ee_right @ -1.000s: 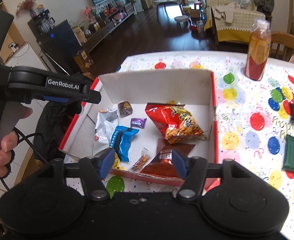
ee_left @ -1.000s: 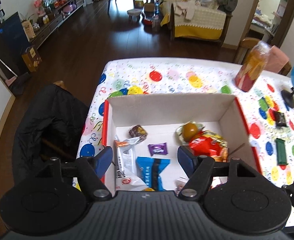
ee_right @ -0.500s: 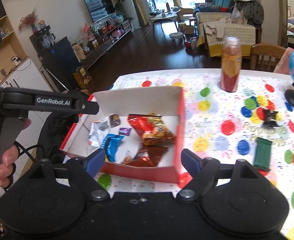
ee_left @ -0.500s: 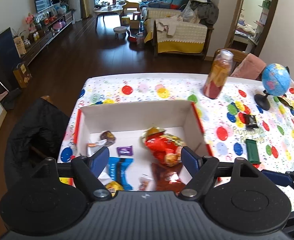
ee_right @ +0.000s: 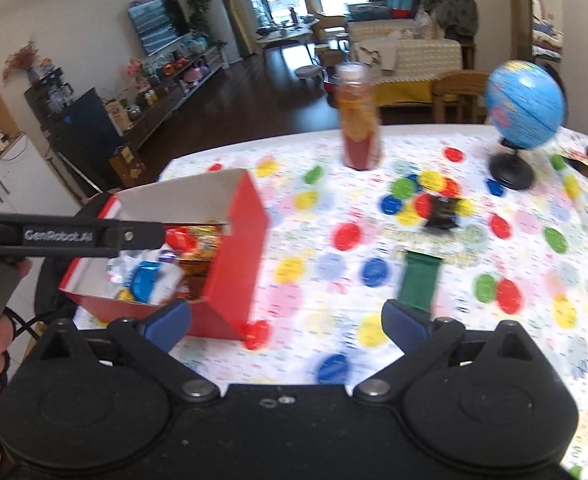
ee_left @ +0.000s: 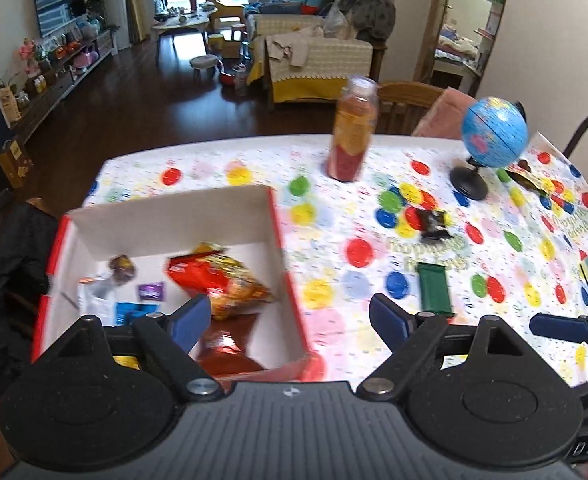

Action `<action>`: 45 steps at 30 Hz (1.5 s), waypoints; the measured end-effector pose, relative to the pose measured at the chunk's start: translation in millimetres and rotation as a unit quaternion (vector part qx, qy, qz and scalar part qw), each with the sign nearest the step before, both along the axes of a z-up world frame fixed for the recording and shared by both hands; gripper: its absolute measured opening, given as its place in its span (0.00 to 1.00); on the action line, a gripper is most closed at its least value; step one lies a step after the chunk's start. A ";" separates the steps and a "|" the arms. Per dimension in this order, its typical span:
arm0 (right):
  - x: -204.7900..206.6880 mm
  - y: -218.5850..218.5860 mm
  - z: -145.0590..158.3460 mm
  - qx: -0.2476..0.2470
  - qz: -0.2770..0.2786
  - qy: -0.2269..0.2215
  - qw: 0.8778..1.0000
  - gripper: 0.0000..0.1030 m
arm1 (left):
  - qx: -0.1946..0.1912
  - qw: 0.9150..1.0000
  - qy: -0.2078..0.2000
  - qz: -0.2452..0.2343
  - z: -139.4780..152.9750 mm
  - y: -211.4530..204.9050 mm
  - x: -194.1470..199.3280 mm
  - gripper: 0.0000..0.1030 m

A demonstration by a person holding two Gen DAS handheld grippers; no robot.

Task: Organize snacks
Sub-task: 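Withdraw both tools from the box toward the green bar and black candy, then grasp the green bar with the left gripper while the right grasps the black wrapped candy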

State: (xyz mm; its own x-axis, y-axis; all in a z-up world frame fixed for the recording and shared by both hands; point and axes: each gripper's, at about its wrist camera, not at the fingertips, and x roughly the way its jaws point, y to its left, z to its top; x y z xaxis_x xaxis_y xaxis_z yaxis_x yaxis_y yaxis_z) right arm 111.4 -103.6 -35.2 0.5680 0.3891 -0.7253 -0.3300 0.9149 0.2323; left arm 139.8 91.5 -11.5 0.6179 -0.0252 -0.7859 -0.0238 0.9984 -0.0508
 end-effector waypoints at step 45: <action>222.4 -118.8 -83.5 -0.046 -0.102 0.084 0.990 0.90 | 0.054 0.990 0.106 -0.074 -134.4 -190.8 134.9 0.99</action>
